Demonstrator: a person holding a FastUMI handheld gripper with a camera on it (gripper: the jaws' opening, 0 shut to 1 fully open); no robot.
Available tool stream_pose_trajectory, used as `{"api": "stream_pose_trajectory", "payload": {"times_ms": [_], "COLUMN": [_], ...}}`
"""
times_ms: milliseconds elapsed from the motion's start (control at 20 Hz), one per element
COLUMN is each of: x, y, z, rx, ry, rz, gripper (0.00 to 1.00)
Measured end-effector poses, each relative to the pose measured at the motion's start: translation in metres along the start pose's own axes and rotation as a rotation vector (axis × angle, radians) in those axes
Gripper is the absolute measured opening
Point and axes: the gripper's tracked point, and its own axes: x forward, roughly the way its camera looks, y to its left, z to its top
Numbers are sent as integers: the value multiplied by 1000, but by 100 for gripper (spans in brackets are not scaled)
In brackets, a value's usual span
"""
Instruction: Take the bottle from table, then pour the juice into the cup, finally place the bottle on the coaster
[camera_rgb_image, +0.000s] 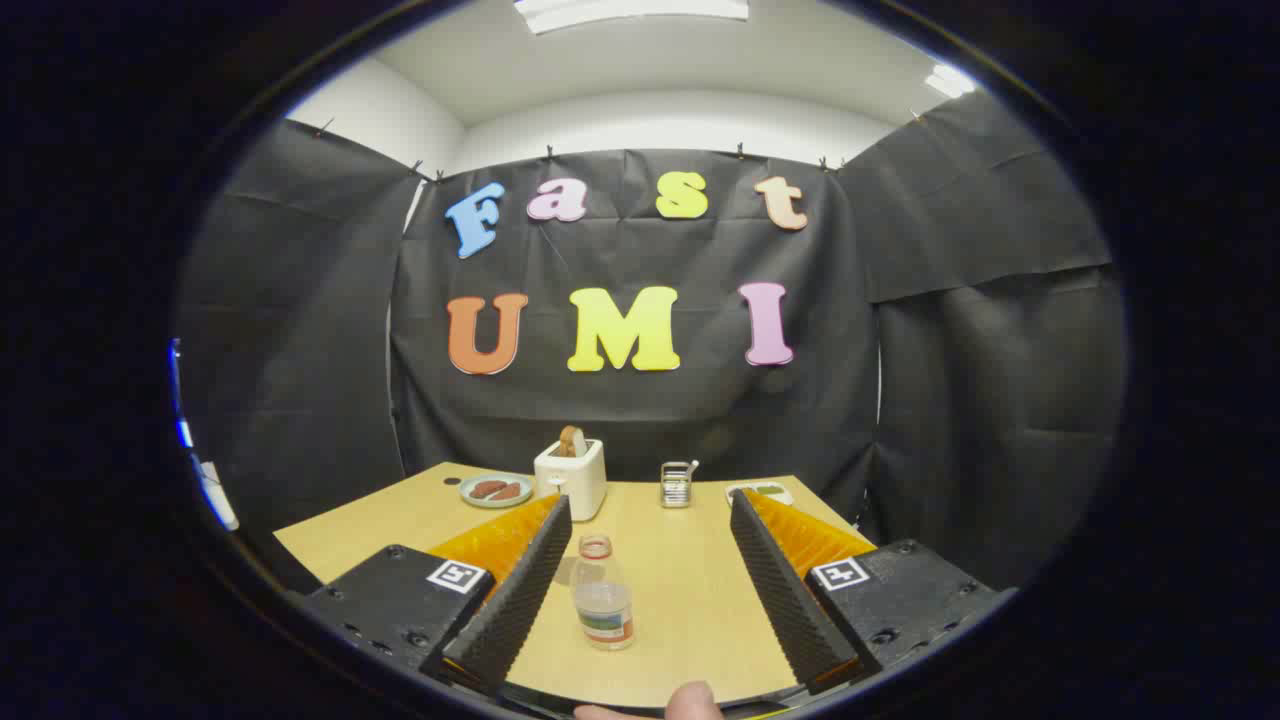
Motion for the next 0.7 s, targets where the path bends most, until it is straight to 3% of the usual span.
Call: {"api": "stream_pose_trajectory", "payload": {"times_ms": [700], "x": [4], "y": [6], "z": [-5], "rx": [29], "ry": [5], "rz": [10], "gripper": [100]}}
